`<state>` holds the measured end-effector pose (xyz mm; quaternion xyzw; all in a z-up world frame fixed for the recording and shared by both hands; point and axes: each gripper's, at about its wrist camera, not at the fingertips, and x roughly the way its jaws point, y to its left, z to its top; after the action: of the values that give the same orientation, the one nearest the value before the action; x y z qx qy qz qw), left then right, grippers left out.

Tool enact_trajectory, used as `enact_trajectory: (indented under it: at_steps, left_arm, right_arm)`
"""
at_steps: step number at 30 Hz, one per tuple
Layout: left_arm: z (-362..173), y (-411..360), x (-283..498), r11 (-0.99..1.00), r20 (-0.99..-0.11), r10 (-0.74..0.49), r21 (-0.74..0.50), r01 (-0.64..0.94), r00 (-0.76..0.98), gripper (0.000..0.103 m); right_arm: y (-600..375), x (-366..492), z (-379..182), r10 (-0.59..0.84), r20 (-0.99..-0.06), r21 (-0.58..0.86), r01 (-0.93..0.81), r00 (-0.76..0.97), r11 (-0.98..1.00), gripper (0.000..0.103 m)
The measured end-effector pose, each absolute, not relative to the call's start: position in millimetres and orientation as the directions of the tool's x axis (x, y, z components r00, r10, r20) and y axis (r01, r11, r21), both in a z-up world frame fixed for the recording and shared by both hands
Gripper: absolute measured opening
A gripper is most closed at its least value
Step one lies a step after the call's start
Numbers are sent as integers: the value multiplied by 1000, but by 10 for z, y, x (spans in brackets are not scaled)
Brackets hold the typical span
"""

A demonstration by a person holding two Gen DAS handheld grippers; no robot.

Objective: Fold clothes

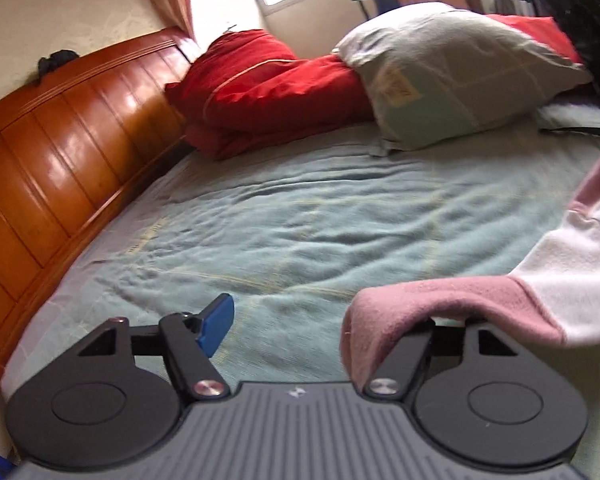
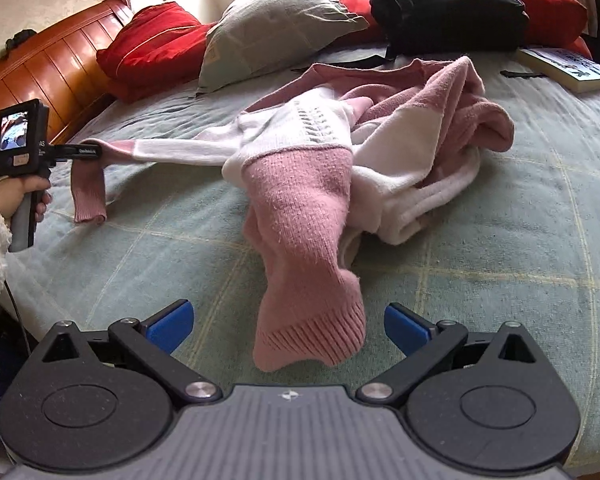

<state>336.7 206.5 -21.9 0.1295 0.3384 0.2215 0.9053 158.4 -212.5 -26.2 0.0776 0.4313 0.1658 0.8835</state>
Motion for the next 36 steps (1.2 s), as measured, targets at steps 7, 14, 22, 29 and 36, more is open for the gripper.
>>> enact_trajectory:
  at_steps: [7,14,22,29,36]
  left_arm:
    - [-129,2427,3587,851,-543,524,355,-386,656,72]
    - [13,2573,3763,829,-490,557,374,-415,670,74]
    - [-352,2892,3652,817,-569,576,370,-442,587,74]
    - [-438,3383,3354,750,-606,642,372,-547,469,73]
    - [-397,3375,3123,812,-671,553,301,-501,493,74]
  right_arm:
    - [-2086,1666,-328,332,-752,259,-208,570,943,103]
    - [-2075,1720,-359,305,-764,244,-183,569,952,103]
    - [-2001,1753,-391,294,-779,228,-185,554,956,103]
    - [-1941,1752,-376,299,-779,226,-198,552,954,103]
    - [-1878,1704,-357,317,-773,235,-217,549,948,103]
